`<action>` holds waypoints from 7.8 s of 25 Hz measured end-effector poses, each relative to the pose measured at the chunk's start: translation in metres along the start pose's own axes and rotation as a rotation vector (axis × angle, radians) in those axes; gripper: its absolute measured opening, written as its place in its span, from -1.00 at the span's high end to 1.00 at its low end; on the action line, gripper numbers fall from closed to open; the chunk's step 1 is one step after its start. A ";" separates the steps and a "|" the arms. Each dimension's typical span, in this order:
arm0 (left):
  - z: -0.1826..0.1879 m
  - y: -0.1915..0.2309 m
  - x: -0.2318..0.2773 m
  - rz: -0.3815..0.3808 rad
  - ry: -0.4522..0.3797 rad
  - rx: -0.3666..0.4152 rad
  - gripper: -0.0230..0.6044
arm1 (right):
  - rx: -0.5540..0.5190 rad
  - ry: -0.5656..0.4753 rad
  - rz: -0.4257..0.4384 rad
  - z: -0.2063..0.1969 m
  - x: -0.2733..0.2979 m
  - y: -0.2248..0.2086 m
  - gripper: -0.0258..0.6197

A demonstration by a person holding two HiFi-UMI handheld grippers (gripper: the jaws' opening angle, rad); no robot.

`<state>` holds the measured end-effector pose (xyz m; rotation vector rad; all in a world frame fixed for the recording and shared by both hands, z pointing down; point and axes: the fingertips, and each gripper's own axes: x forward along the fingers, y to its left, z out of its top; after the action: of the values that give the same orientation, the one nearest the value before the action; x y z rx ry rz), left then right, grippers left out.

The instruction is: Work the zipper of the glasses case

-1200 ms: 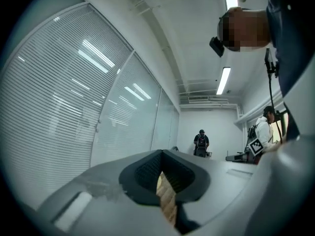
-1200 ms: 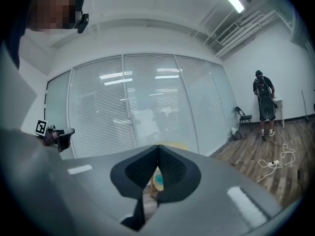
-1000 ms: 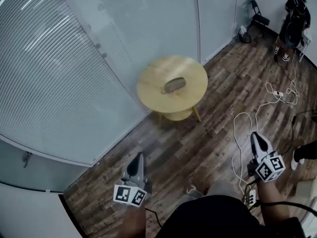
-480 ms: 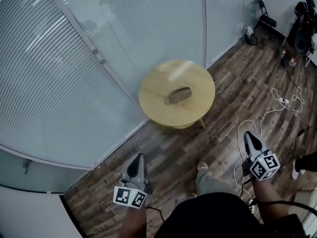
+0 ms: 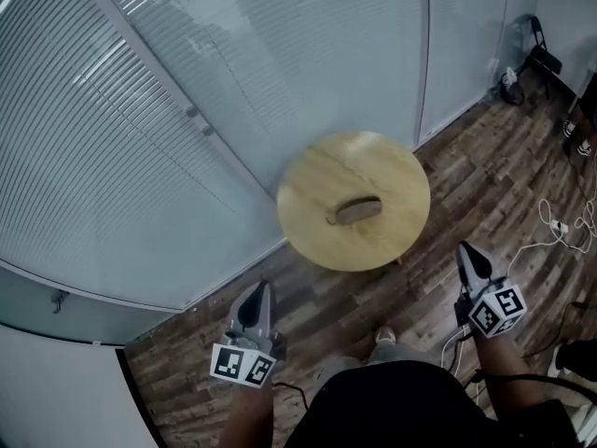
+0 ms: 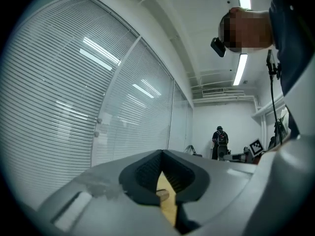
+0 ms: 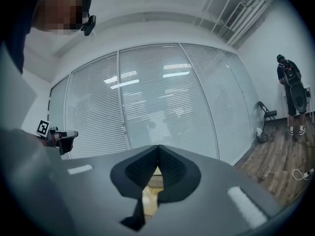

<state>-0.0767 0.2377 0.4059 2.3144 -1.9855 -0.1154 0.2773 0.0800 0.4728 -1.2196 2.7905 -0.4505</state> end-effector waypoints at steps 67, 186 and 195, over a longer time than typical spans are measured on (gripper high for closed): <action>-0.097 0.207 0.359 -0.046 0.239 -0.060 0.92 | -0.558 0.676 0.749 -0.243 0.378 -0.008 -0.28; 0.053 0.070 0.351 -0.775 0.066 -0.379 0.31 | -0.562 0.121 0.694 0.063 0.347 0.100 -0.03; 0.061 0.066 0.348 -0.932 0.142 -0.443 0.28 | -0.520 -0.102 0.789 0.097 0.341 0.134 -0.03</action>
<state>-0.0954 -0.1168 0.3531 2.5897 -0.5938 -0.3834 -0.0348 -0.1050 0.3614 -0.0706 3.0579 0.3956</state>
